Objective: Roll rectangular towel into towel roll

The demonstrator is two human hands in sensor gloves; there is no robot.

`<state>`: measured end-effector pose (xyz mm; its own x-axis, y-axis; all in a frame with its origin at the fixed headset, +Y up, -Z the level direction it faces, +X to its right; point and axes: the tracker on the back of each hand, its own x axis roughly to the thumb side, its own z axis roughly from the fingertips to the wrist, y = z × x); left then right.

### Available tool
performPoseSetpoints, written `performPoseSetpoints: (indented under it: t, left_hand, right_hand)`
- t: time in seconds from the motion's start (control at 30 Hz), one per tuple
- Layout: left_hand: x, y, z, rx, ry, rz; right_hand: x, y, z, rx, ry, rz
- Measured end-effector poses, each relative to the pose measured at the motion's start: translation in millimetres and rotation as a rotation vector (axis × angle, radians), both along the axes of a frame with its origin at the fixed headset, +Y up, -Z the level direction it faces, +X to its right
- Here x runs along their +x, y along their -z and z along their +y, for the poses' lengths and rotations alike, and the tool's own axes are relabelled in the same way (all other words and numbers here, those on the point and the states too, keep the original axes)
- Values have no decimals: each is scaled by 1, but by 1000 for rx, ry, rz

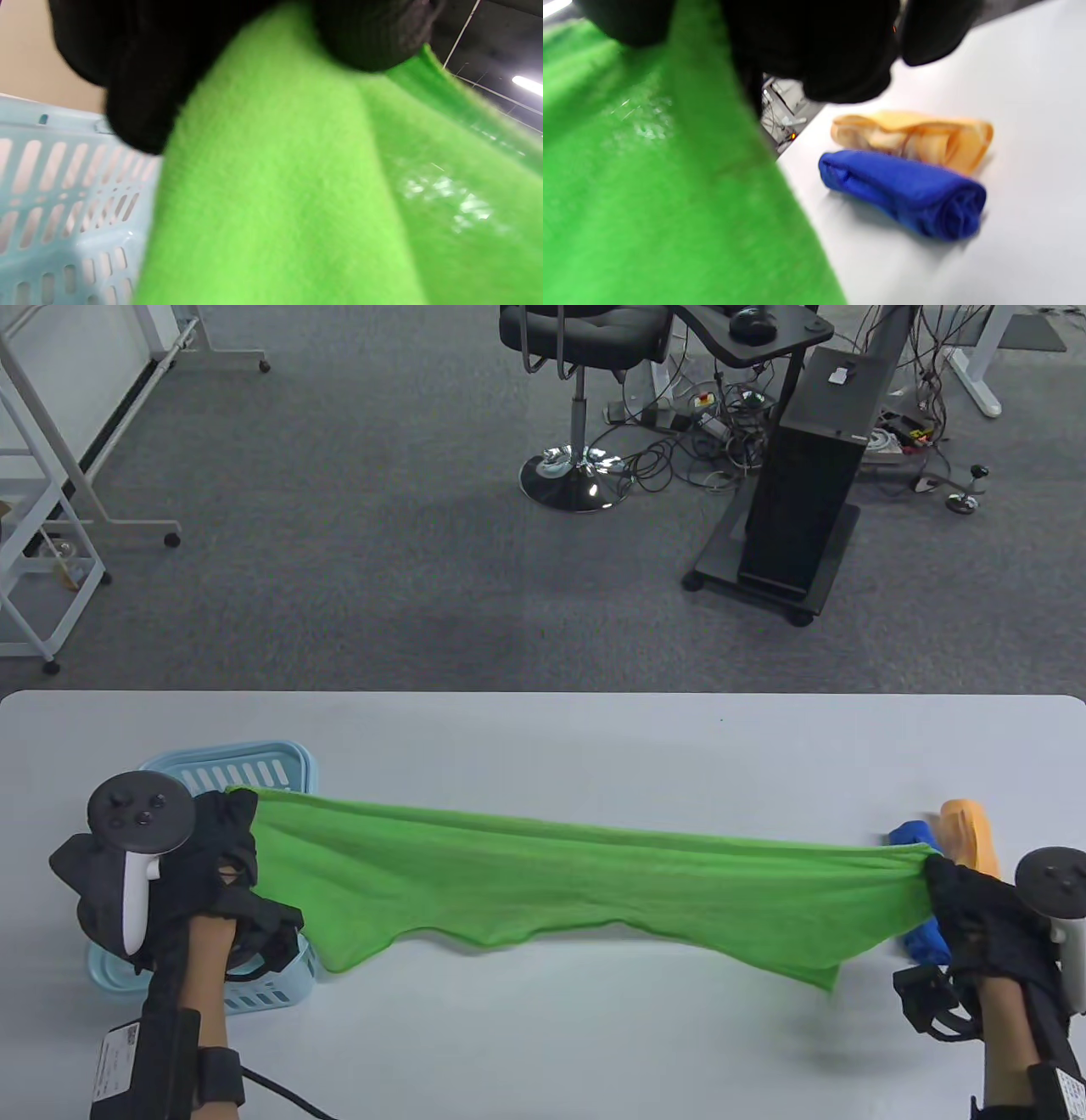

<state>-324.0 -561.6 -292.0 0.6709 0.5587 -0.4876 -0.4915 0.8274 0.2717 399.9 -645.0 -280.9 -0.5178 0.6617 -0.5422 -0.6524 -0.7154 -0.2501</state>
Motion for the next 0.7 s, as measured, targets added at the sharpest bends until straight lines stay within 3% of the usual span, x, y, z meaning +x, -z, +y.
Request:
performPoseSetpoints:
  t: [0.17,0.33,0.4,0.57,0.7]
  left_hand:
    - [10,8,3,-42,40,-25]
    - [28,22,4,-54,3,-106]
    - [37,31,4,-48,-41,-140]
    - [54,50,1,52,-266,-221]
    - [64,70,-6,79,-487,-352]
  right_hand:
    - [-9,7,1,-68,9,79]
    - [-24,15,3,4,48,92]
    - [-31,21,2,57,169,108]
    - [-35,31,-1,197,507,148]
    - [-35,39,7,261,521,137]
